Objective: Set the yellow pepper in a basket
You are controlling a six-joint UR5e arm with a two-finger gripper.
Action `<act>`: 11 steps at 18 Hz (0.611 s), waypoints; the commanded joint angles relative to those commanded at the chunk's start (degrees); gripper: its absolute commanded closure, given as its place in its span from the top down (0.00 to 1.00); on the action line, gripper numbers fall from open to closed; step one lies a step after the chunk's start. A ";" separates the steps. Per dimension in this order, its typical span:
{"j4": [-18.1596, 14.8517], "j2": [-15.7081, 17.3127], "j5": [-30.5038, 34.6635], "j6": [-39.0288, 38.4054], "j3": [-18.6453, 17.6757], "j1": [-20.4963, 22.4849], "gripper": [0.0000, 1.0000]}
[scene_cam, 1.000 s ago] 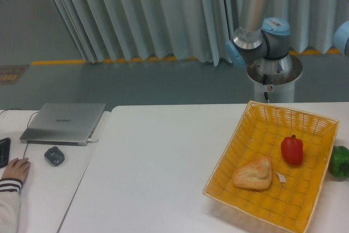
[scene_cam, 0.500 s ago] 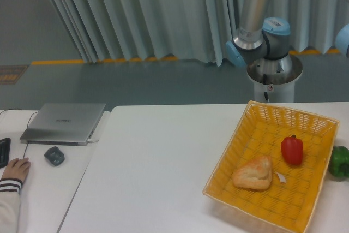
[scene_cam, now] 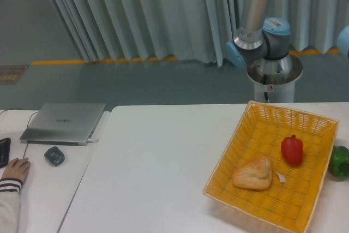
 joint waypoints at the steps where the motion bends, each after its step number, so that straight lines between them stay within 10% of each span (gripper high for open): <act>1: 0.00 0.00 0.00 0.00 0.00 0.00 0.42; 11: 0.00 0.00 0.00 0.26 -0.09 0.00 0.37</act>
